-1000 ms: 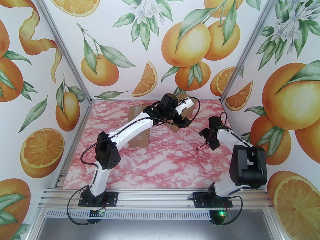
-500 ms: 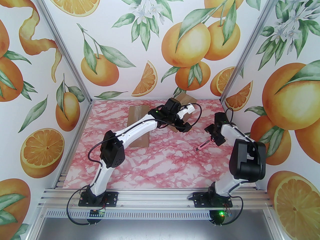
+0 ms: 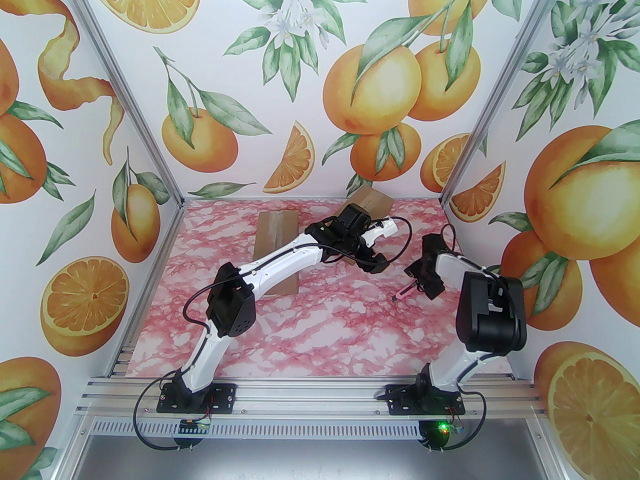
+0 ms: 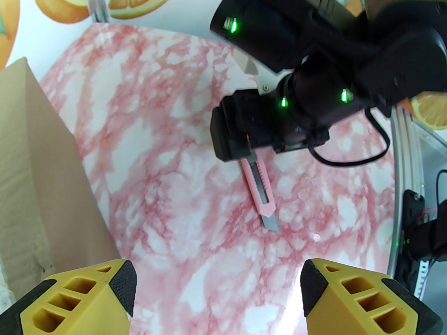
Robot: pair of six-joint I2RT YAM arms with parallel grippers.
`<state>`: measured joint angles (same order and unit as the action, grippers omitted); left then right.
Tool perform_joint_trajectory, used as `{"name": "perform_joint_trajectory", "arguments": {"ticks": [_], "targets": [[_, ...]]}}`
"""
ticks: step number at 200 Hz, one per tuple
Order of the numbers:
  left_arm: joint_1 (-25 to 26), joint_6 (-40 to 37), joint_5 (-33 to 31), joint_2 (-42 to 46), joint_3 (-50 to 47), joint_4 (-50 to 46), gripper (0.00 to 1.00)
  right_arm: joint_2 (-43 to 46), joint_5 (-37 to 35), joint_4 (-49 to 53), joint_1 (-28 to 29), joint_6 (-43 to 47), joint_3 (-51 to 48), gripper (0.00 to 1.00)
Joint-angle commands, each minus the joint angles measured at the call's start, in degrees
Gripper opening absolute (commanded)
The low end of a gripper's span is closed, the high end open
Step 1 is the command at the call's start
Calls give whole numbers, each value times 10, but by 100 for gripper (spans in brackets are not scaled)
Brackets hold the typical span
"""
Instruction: Unpack the express box
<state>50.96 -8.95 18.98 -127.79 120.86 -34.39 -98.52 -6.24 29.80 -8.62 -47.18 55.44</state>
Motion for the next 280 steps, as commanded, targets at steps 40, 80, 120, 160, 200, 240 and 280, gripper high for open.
{"name": "perform_joint_trajectory", "arguments": {"ticks": [40,80,120,160,200,240,280], "targets": [[10,0,-11,2,-3,-21,77,12,23,-50,35,-80,-53,63],[10,-2,-28,30,-50,5,76,31,28,-59,48,-99,-72,59],[9,-4,-36,36,-59,4,76,28,43,-32,58,-97,-52,61],[7,-5,-50,58,-91,28,76,10,57,-12,64,-104,-29,60],[1,-4,-53,63,-99,31,76,-26,27,49,70,-78,5,58],[-7,-2,-48,67,-105,34,76,-47,11,58,68,-70,7,55],[-13,-4,-45,70,-105,30,76,-65,-3,81,69,-47,28,49]]}}
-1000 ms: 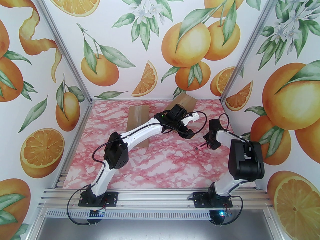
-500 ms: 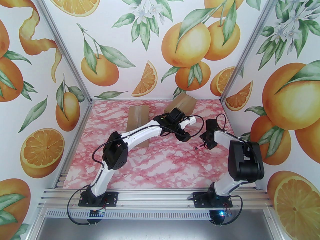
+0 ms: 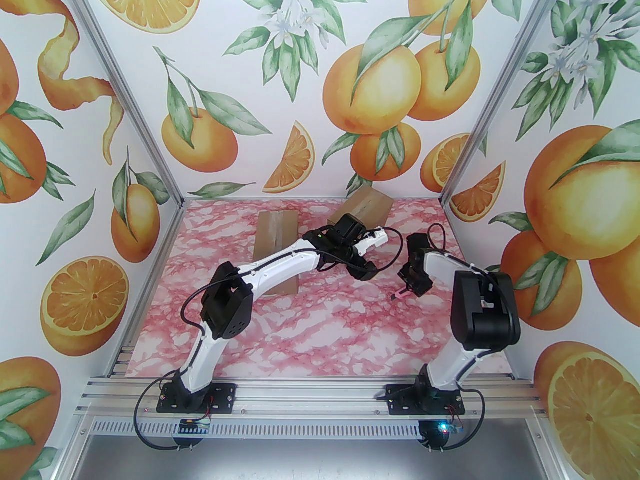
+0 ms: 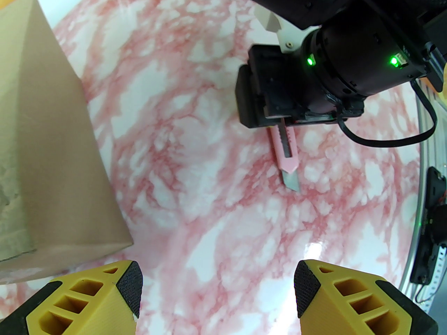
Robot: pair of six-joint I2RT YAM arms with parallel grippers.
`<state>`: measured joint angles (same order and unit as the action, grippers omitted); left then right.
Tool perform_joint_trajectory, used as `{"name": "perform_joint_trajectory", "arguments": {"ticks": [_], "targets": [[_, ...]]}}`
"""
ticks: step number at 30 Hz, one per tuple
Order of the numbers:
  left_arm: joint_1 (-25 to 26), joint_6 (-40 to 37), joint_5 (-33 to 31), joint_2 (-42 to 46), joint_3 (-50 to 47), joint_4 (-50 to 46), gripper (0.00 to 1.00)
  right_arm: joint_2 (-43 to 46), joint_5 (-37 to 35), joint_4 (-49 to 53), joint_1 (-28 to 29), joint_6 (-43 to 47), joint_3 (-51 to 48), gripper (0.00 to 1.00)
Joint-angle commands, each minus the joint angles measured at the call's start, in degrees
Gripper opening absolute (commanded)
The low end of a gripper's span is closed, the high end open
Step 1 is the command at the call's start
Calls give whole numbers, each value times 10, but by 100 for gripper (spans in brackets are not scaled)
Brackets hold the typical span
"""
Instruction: Unpack the express box
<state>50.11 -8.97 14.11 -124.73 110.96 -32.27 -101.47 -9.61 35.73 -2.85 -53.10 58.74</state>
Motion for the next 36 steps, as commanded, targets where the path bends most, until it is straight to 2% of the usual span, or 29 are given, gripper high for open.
{"name": "perform_joint_trajectory", "arguments": {"ticks": [1,7,14,21,28,30,32,36], "targets": [[-5,-3,4,40,-6,8,76,-36,30,21,11,12,-5,48],[-10,2,17,42,-6,8,76,-26,31,16,13,20,-9,42],[-18,16,51,41,-5,15,75,50,19,-9,25,33,-32,37],[-28,40,86,38,-5,25,75,109,-3,-16,62,43,-46,37],[-34,71,122,37,-15,39,74,163,6,-50,79,44,-72,37],[-41,94,152,37,-23,53,71,199,3,-68,89,49,-82,37],[-49,123,205,39,-39,82,70,269,-10,-109,106,58,-102,37],[-58,162,265,46,-71,138,69,337,-18,-160,117,59,-119,36]]}}
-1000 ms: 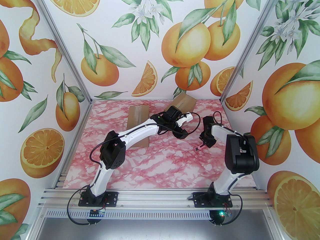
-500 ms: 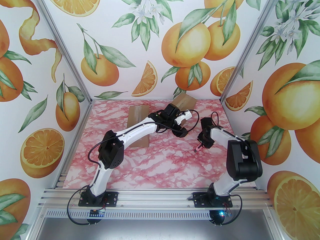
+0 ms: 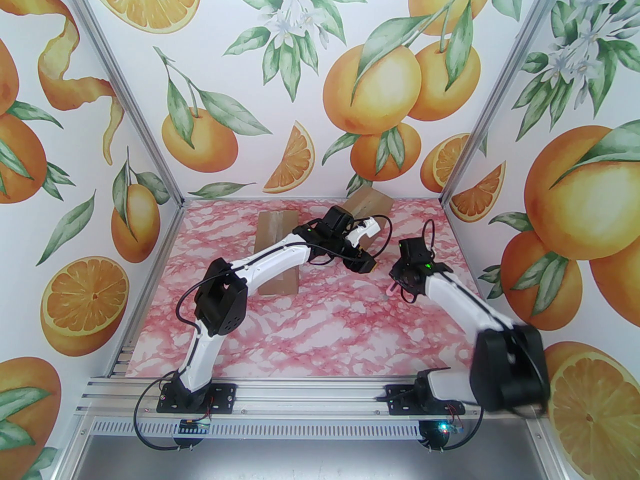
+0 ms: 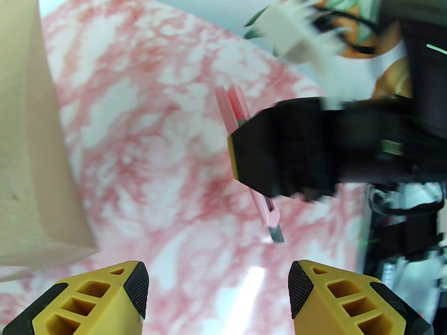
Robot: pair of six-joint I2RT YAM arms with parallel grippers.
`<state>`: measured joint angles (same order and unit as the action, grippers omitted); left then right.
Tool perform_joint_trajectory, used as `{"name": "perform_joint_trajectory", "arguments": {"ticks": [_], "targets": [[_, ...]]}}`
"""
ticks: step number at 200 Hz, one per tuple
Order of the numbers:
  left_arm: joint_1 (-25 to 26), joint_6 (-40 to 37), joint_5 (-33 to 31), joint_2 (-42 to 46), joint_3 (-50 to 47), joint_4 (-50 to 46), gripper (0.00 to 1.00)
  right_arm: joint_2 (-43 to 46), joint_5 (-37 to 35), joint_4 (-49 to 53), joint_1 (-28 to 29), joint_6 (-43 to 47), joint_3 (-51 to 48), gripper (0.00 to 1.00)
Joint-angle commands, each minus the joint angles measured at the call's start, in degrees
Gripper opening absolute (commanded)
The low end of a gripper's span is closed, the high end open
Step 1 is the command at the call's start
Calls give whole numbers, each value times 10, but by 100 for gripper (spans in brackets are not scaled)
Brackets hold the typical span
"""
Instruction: Unpack the express box
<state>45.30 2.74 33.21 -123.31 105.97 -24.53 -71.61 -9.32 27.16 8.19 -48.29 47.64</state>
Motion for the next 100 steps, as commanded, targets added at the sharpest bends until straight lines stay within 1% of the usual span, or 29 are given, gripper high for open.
{"name": "perform_joint_trajectory", "arguments": {"ticks": [1,21,56,100], "targets": [[-13,55,84,33,-29,76,68,53,-25,-87,10,12,-12,36],[-15,73,114,31,-33,105,68,73,-29,-99,17,20,-9,35],[-11,87,154,34,-34,143,66,71,-28,-115,28,39,2,36],[-8,77,156,29,-32,140,64,70,-12,-155,42,47,10,37]]}}
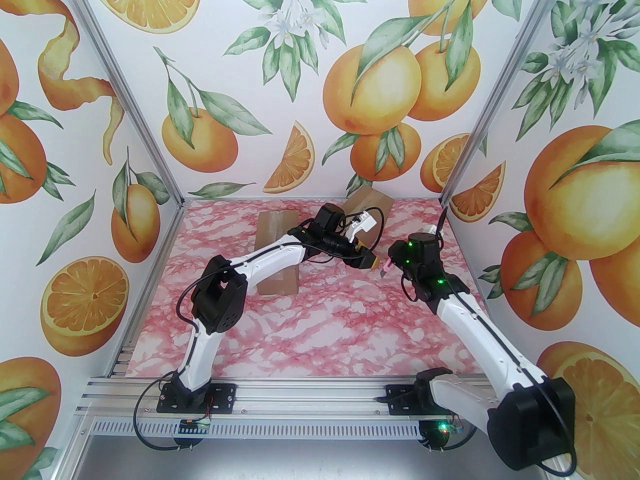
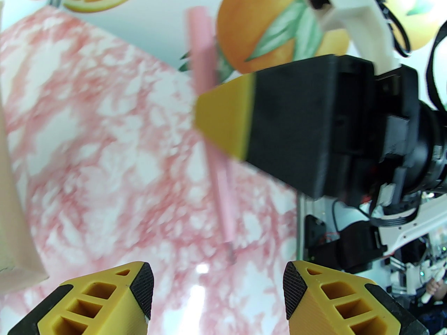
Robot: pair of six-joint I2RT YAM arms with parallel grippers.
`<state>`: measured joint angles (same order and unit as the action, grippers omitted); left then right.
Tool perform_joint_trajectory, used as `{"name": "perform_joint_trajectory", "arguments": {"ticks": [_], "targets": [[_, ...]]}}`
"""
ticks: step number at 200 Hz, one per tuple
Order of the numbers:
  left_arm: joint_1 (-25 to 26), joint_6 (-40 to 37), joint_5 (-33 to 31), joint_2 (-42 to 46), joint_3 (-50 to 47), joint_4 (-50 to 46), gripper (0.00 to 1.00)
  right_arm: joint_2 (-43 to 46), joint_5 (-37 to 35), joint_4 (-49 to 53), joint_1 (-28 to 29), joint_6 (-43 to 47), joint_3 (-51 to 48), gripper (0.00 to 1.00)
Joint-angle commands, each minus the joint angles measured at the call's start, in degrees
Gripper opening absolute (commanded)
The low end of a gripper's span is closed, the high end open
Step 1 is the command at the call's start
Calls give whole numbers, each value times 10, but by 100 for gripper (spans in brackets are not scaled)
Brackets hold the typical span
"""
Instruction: Unpack the express box
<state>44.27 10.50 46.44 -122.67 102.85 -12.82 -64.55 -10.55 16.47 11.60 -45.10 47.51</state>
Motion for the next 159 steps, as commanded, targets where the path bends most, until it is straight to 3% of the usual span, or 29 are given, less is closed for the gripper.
{"name": "perform_joint_trajectory", "arguments": {"ticks": [1,159], "targets": [[2,0,23,23,0,23,64,-1,2,-50,8,15,11,37],[5,-15,-8,-31,68,-2,63,-7,63,-99,18,15,27,37]]}}
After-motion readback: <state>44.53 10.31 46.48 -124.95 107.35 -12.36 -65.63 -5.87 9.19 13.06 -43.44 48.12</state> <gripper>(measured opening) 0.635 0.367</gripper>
